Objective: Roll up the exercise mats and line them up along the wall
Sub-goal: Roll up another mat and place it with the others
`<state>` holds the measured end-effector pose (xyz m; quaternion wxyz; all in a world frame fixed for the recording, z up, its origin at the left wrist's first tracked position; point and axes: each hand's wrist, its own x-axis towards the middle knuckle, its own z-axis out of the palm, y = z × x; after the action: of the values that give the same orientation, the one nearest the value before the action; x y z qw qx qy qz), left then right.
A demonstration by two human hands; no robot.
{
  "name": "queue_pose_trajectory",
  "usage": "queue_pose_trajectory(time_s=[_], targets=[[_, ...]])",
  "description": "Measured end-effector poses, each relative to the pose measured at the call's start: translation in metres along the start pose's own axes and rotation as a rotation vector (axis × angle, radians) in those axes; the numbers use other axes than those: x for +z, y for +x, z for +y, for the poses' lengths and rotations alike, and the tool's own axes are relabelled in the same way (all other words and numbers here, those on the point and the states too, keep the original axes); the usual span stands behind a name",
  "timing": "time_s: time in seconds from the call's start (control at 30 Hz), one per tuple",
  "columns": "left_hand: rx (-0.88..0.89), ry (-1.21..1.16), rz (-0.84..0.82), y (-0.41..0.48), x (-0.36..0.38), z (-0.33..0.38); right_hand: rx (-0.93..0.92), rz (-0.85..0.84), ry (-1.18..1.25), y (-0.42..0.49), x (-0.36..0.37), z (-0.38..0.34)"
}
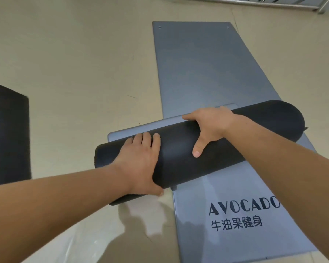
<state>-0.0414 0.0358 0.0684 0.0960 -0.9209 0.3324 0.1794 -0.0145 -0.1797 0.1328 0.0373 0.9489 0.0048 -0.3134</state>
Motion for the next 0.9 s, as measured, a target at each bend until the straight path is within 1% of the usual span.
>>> queue_pose_trajectory(time_s=[0.1, 0.13, 0.2, 0.27, 0.33, 0.4, 0.53, 0.6, 0.67, 0.7, 0.83, 0.9], targets=[[-0.028, -0.016, 0.018, 0.012, 0.01, -0.012, -0.004, 0.17, -0.059, -0.008, 0.003, -0.018], [-0.025, -0.03, 0.018, 0.017, 0.009, -0.016, -0.013, 0.195, -0.09, -0.01, 0.009, -0.023], [-0.012, -0.048, -0.005, 0.029, 0.003, -0.023, -0.02, 0.149, -0.162, -0.014, 0.026, -0.032], [-0.006, -0.09, -0.037, 0.037, -0.005, -0.032, 0.016, 0.11, -0.256, -0.01, 0.045, -0.04], [-0.01, -0.145, -0.083, 0.044, -0.015, -0.042, 0.042, 0.171, -0.328, 0.002, 0.058, -0.041], [-0.022, -0.191, -0.137, 0.051, -0.023, -0.049, 0.014, 0.244, -0.347, 0.015, 0.058, -0.036], [-0.067, -0.234, -0.201, 0.056, -0.03, -0.056, -0.087, 0.233, -0.34, 0.033, 0.038, -0.022], [-0.109, -0.14, -0.147, 0.052, -0.028, -0.047, -0.106, 0.242, -0.346, 0.036, 0.035, -0.02], [-0.137, -0.005, -0.013, 0.044, -0.018, -0.034, -0.118, 0.247, -0.346, 0.037, 0.035, -0.017], [-0.143, 0.035, 0.025, 0.036, -0.011, -0.026, -0.12, 0.248, -0.339, 0.037, 0.036, -0.016], [-0.223, 0.118, -0.021, 0.018, 0.021, -0.003, -0.077, 0.28, -0.31, 0.036, 0.051, -0.02], [-0.238, 0.133, -0.002, 0.024, 0.03, -0.002, -0.062, 0.305, -0.28, 0.033, 0.065, -0.026]])
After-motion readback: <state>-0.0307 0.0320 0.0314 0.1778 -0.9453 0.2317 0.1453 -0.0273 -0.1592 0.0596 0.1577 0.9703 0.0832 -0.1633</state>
